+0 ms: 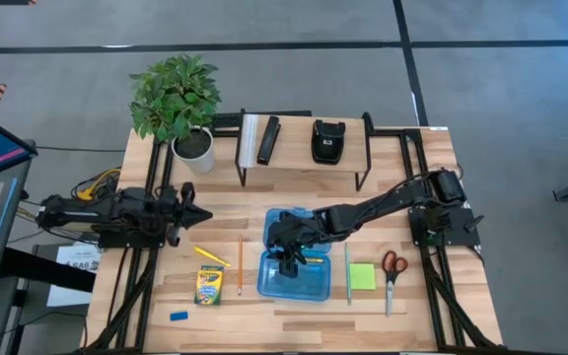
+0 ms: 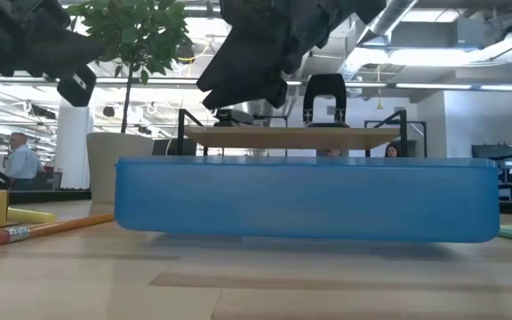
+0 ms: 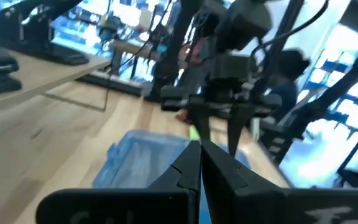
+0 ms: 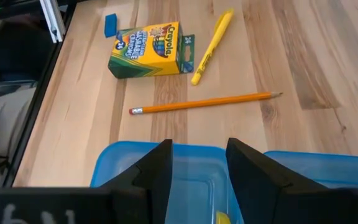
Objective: Pack school essentials
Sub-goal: Put the yellow pen into the blue supply box
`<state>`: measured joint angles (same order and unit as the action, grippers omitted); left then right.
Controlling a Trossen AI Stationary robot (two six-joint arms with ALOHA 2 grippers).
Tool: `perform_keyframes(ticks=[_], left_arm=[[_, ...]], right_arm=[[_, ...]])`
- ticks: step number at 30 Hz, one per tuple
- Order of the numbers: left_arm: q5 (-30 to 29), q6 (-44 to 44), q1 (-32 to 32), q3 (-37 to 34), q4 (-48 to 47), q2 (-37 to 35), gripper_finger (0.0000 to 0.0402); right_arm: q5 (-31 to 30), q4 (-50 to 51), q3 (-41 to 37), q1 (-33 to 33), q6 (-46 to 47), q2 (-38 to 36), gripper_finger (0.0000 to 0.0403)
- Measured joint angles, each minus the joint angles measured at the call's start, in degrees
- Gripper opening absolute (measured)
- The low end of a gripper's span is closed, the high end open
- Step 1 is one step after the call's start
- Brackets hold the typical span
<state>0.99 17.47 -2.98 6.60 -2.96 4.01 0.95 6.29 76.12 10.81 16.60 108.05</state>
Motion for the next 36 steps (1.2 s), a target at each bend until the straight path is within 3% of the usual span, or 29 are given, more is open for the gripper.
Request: perform_keyframes(ticks=[6, 12, 17, 24, 28, 36], left_arm=[[0.1, -4.0, 0.0, 6.3, -10.1, 4.6, 0.0], [0.7, -10.3, 0.0, 8.0, -9.7, 10.1, 0.0006], [2.2, -9.7, -0.7, 10.5, -12.9, 14.8, 0.0054], [-1.2, -9.4, -6.2, 11.3, -14.7, 24.2, 0.0132], [-4.9, -8.2, -9.4, 11.3, -14.8, 31.4, 0.0144], [-3.7, -7.0, -14.7, 11.3, -14.3, 45.7, 0.0145]], right_arm=[[0.0, 0.0, 0.0, 0.0, 0.2, 0.0, 0.0172], [0.0, 0.0, 0.0, 0.0, 0.3, 0.0, 0.0172], [0.0, 0.0, 0.0, 0.0, 0.0, 0.0, 0.0172], [0.0, 0.1, 0.0, 0.0, -0.1, 0.0, 0.0172], [0.0, 0.1, 0.0, 0.0, -0.6, 0.0, 0.0172], [0.1, 0.1, 0.0, 0.0, -0.6, 0.0, 0.0171]])
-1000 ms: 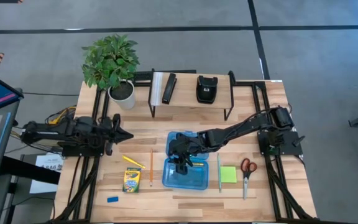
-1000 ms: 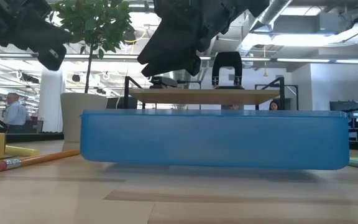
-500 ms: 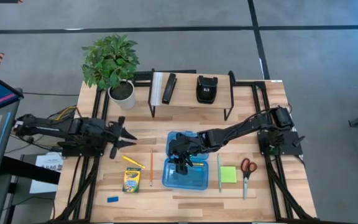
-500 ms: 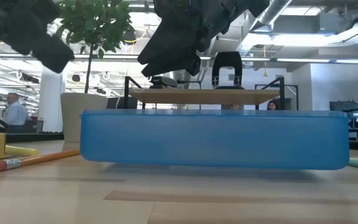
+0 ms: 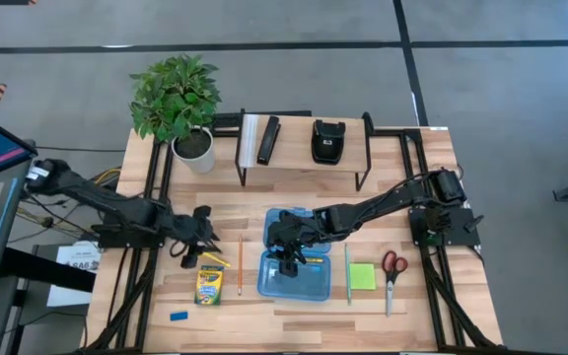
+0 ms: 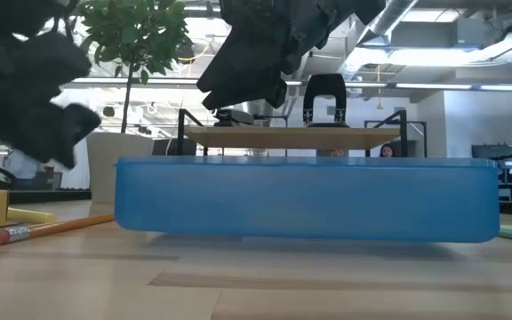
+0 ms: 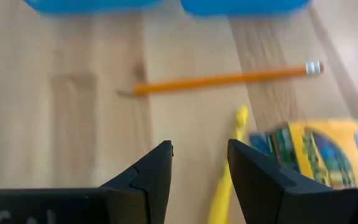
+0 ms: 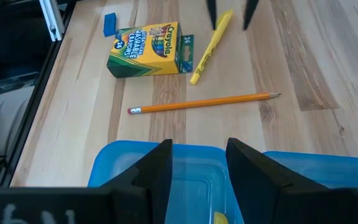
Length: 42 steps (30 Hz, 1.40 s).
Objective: Pack school essentials
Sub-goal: Put the yellow pen into the blue supply box
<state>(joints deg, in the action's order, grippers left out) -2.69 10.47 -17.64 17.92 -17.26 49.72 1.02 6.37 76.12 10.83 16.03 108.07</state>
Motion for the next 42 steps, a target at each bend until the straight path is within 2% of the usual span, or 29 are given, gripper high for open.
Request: perform_keyframes(ticks=[7, 13, 22, 26, 32, 37, 42], left_arm=[[0.3, 0.7, -5.3, 4.4, -4.0, 8.1, 0.0145], [-2.6, 2.8, -9.4, 7.8, -10.2, 15.1, 0.0145], [-4.0, 7.4, -9.8, 8.3, -10.8, 23.4, 0.0143], [-3.7, 7.3, -9.8, 8.3, -10.7, 23.6, 0.0109], [-3.2, 8.2, -9.7, 7.9, -10.6, 22.2, 0.0015], [-7.9, 11.3, -9.6, 8.7, -11.9, 19.6, 0.0016], [-13.5, 11.8, -9.5, 13.5, -14.5, 15.7, 0.0006]], right_arm=[[0.0, 0.0, 0.0, 0.0, 0.0, 0.0, 0.0171], [0.0, 0.0, 0.0, 0.0, 0.0, 0.0, 0.0171], [0.0, -0.1, 0.0, 0.0, 0.0, 0.0, 0.0168], [0.0, -0.1, 0.0, 0.0, 0.0, 0.0, 0.0169], [0.0, -0.1, 0.0, 0.0, 0.0, 0.0, 0.0166], [0.0, -0.1, 0.0, 0.0, 0.0, -0.1, 0.0166], [0.1, 2.6, 0.7, -0.2, 0.0, -2.0, 0.0164]])
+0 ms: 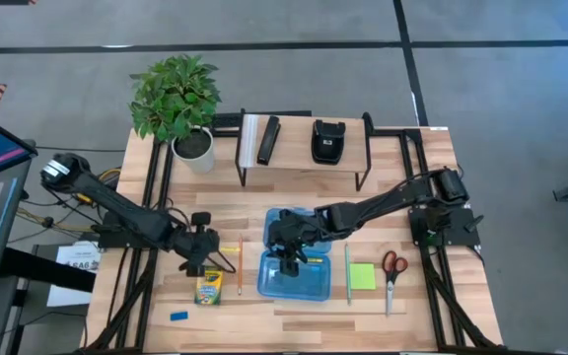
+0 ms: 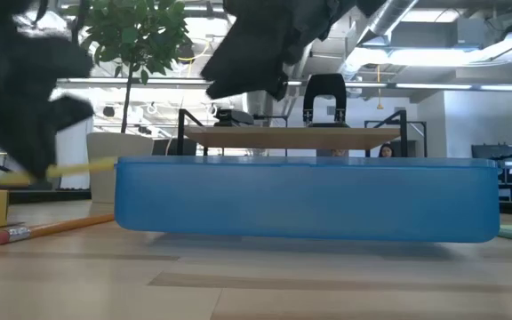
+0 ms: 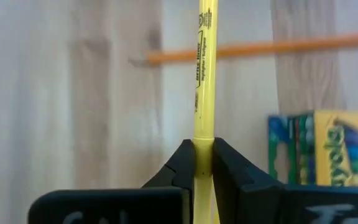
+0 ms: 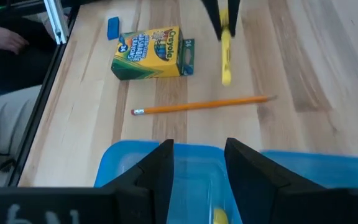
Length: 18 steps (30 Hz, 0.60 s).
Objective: Pack school essentials
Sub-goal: Put the yellow pen into the blue supply box
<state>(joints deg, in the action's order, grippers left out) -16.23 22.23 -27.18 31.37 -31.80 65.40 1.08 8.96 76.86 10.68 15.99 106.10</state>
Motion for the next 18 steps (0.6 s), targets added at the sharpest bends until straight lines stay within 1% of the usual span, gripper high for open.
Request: perform_keyframes(ticks=[2, 4, 6, 8, 10, 11, 13, 16, 18], left_arm=[[-2.2, 0.0, 0.0, 2.4, 0.2, -1.3, 0.0006], [-3.7, 0.0, 0.3, 5.3, 1.4, -2.5, 0.0006], [-3.6, -1.1, 1.0, 7.8, 3.6, -2.3, 0.0004], [-2.6, -3.5, 1.8, 10.1, 5.6, -1.0, 0.0004], [-0.7, -6.2, 2.6, 12.7, 9.1, 1.9, 0.0004], [0.2, -7.4, 3.2, 13.8, 9.2, 3.7, 0.0004], [2.4, -9.2, 4.2, 16.8, 10.9, 8.7, 0.0004], [4.9, -11.0, 5.8, 21.9, 11.0, 16.5, 0.0003], [7.6, -11.3, 7.2, 25.6, 10.7, 22.4, 0.0003]], right_arm=[[0.0, 2.2, 1.7, -0.1, 0.0, -0.6, 0.0164], [0.0, 8.2, 2.8, -0.3, 0.0, -2.5, 0.0164], [-1.3, 11.4, 4.1, -0.2, 0.0, -4.1, 0.0163], [-4.3, 15.7, 4.3, -0.1, 0.0, -6.8, 0.0161], [-8.0, 18.8, 4.3, 0.5, 0.1, -9.6, 0.016], [-10.0, 19.6, 4.4, 0.6, 0.3, -11.0, 0.0159], [-14.1, 23.1, 4.2, 1.7, 0.8, -13.8, 0.0159], [-19.6, 24.6, 4.2, 3.3, 0.9, -17.0, 0.0159], [-22.5, 25.7, 4.2, 4.5, 1.1, -18.7, 0.0159]])
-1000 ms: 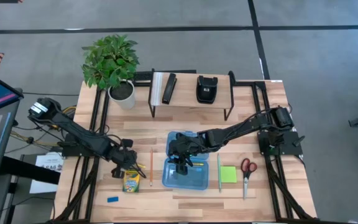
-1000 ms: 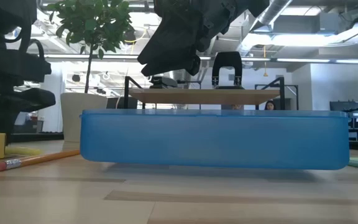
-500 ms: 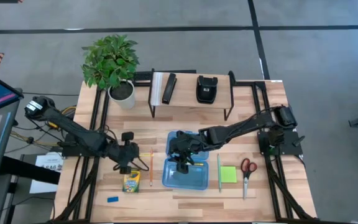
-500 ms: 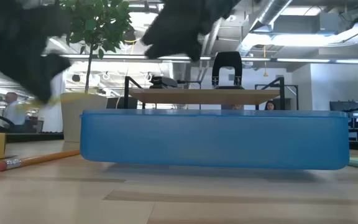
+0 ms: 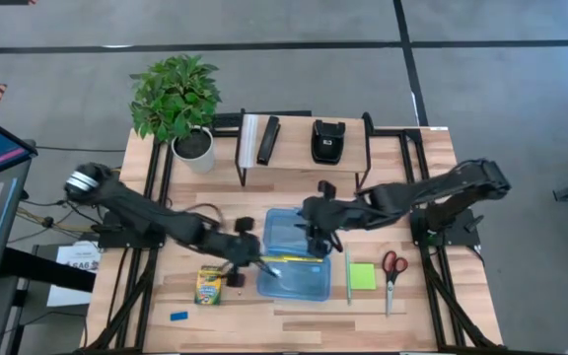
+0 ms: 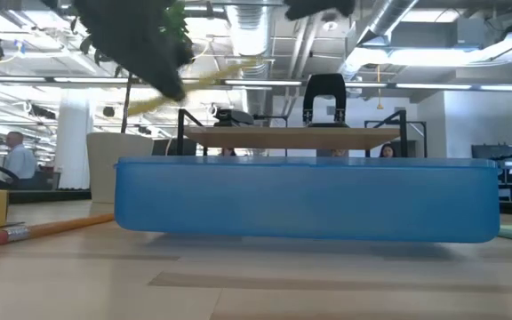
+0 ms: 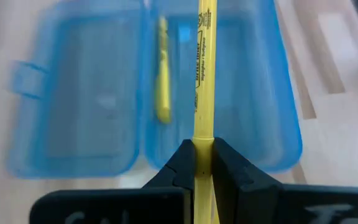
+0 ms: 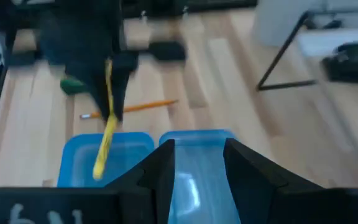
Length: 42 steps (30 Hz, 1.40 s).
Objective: Pack school essentials
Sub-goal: Put the yellow pen into the blue supply box, then put the green pencil into the blue supply box
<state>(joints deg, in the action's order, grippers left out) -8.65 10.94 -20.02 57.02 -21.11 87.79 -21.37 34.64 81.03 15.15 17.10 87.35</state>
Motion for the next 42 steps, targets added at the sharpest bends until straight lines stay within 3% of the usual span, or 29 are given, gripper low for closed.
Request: perform_keyframes(ticks=[8, 16, 23, 27, 31, 34, 37, 42], left_arm=[[7.7, -3.9, 4.4, 14.2, -1.4, 19.4, 0.0008], [10.4, -6.0, 5.6, 20.9, -2.6, 26.7, 0.0037], [9.5, -5.4, 5.6, 20.9, -2.7, 26.7, 0.0119], [9.4, -5.8, 5.4, 20.9, -3.7, 26.6, 0.0141], [7.9, -6.1, 5.1, 19.9, -5.2, 25.1, 0.0141], [4.7, -7.4, 4.9, 17.2, -3.5, 21.6, 0.013], [5.4, -8.2, 5.5, 13.0, 1.0, 16.5, 0.0119], [6.5, -8.4, 6.4, 1.8, 13.5, 4.4, 0.0103]], right_arm=[[-4.3, 6.9, -0.1, 3.0, 3.3, -1.0, 0.0159], [-4.6, 13.9, 0.0, 4.4, 9.4, 0.0, 0.0159], [-4.3, 24.2, 0.0, 6.1, 21.6, -0.1, 0.0159], [-4.3, 30.0, -1.7, 6.7, 29.6, -0.1, 0.0159], [-1.6, 29.5, -6.2, 6.6, 35.1, -0.5, 0.0159], [5.2, 27.7, -10.9, 6.5, 37.6, -0.5, 0.0159], [12.5, 22.5, -16.3, 5.8, 39.5, -0.4, 0.0159], [16.1, 16.8, -23.1, 5.2, 44.5, -0.4, 0.0159]])
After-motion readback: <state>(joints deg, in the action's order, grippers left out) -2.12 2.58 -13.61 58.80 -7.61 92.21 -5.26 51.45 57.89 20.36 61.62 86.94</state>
